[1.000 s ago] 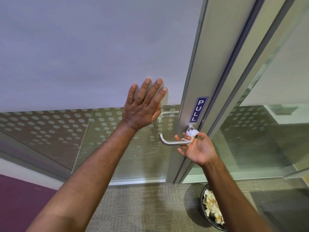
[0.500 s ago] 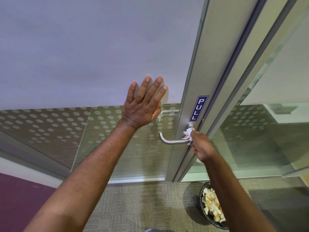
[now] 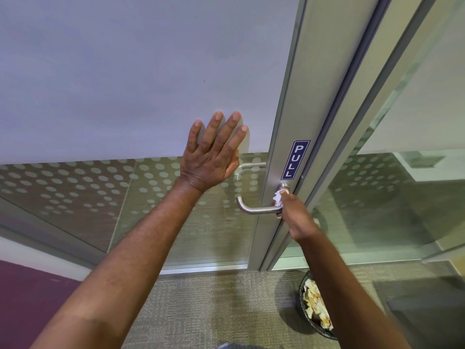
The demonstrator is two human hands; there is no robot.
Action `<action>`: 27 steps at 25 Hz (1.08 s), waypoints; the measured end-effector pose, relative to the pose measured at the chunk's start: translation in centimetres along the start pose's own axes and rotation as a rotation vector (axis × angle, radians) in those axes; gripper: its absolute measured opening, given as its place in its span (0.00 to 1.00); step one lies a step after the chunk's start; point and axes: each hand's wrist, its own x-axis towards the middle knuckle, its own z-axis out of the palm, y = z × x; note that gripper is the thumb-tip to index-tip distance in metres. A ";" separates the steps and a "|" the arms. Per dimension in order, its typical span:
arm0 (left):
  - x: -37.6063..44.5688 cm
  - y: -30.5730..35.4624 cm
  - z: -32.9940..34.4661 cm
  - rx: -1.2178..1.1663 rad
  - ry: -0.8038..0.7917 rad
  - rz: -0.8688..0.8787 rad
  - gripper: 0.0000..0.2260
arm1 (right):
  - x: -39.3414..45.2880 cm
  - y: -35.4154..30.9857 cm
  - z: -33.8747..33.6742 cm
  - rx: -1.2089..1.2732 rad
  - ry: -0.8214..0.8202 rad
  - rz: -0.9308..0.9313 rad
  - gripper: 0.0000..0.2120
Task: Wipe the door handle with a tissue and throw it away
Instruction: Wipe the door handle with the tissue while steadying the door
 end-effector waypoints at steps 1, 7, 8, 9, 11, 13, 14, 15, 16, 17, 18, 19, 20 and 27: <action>0.0 0.0 0.0 -0.001 -0.004 0.000 0.31 | -0.1 -0.1 0.3 -0.204 0.031 -0.071 0.16; 0.1 0.0 -0.2 -0.004 -0.014 0.000 0.32 | -1.3 1.2 1.8 -0.530 0.324 -0.219 0.11; 0.1 0.0 -0.2 -0.005 -0.015 0.001 0.32 | -1.7 1.7 1.9 -0.554 0.347 -0.281 0.12; 0.1 0.0 -0.2 -0.002 -0.015 0.002 0.32 | -2.0 2.3 2.0 -0.585 0.367 -0.347 0.14; 0.1 0.0 -0.2 -0.005 -0.016 0.003 0.31 | -2.6 3.6 1.7 -0.619 0.360 -0.474 0.20; 0.0 0.0 -0.1 -0.007 -0.010 0.001 0.31 | -3.2 5.1 1.3 -0.653 0.297 -0.628 0.22; 0.0 0.0 -0.1 -0.007 -0.010 0.000 0.31 | -3.3 5.6 1.1 -0.706 0.284 -0.705 0.23; 0.0 0.0 -0.2 -0.010 -0.012 0.000 0.31 | -3.3 6.0 0.6 -0.768 0.284 -0.777 0.23; 0.0 0.0 -0.2 -0.013 -0.012 -0.001 0.32 | -3.4 6.2 0.1 -0.823 0.290 -0.842 0.23; 0.0 0.0 -0.2 -0.011 -0.013 0.000 0.32 | -3.5 6.4 -0.4 -0.868 0.289 -0.905 0.22; 0.0 0.0 -0.2 -0.008 -0.014 0.000 0.32 | -3.6 6.5 -0.9 -0.914 0.269 -0.966 0.21; 0.1 -0.1 -0.1 -0.008 -0.015 -0.001 0.32 | -3.5 6.3 -1.3 -0.960 0.226 -1.017 0.20; 0.1 0.0 -0.2 -0.013 -0.017 -0.003 0.32 | -3.2 6.0 -1.7 -1.010 0.181 -1.047 0.19; 0.1 -0.1 -0.3 -0.013 -0.025 0.002 0.31 | -3.7 4.9 1.4 -1.331 0.202 -1.013 0.12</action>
